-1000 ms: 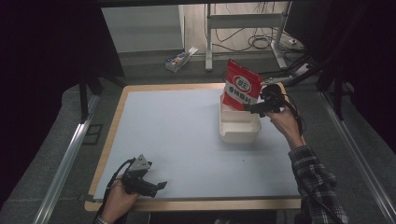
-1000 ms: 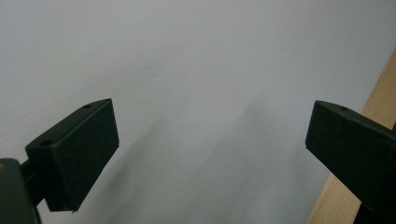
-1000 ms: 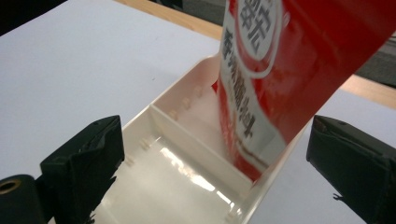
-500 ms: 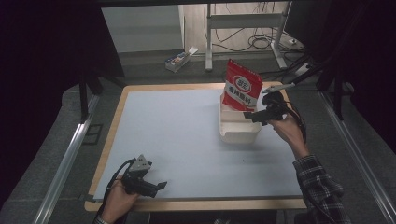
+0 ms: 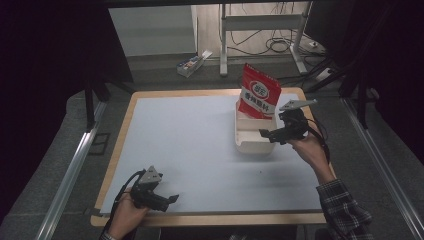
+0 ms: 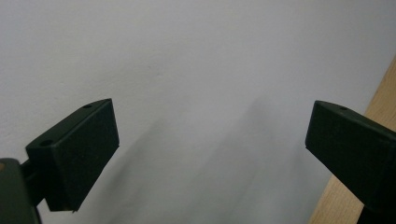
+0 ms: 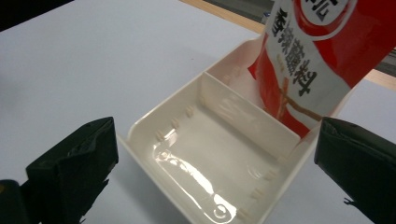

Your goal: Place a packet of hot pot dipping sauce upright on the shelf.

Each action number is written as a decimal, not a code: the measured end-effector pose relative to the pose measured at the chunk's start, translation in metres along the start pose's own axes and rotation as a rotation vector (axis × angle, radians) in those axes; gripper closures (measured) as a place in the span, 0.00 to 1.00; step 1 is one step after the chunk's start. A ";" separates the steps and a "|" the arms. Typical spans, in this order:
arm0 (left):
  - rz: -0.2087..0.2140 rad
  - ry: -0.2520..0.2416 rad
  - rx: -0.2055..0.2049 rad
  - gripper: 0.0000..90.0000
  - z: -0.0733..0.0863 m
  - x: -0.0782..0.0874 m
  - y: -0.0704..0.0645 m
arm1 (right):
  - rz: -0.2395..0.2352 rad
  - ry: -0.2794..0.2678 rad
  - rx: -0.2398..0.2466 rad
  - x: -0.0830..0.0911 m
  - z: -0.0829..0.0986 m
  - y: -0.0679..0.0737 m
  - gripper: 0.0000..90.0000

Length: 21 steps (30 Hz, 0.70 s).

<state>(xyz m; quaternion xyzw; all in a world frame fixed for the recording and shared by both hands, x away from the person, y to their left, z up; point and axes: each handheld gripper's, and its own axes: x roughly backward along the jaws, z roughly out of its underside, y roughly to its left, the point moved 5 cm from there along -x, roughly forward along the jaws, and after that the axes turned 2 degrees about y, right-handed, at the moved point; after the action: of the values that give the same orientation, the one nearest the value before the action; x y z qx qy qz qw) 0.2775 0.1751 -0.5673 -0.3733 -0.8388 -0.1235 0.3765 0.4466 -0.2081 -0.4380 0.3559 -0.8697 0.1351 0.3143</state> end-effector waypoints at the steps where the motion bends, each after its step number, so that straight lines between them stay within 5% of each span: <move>1: -0.001 -0.001 0.000 0.03 0.000 0.000 0.000 | -0.001 -0.003 0.002 0.001 0.001 0.002 0.00; 21: -0.011 0.001 -0.004 0.03 0.000 0.000 0.000 | -0.045 -0.021 0.001 -0.001 0.041 0.031 0.03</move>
<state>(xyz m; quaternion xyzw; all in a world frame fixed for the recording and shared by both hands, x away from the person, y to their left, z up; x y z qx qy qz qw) 0.2773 0.1750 -0.5671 -0.3694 -0.8404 -0.1274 0.3755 0.4064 -0.2044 -0.4707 0.3769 -0.8647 0.1247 0.3077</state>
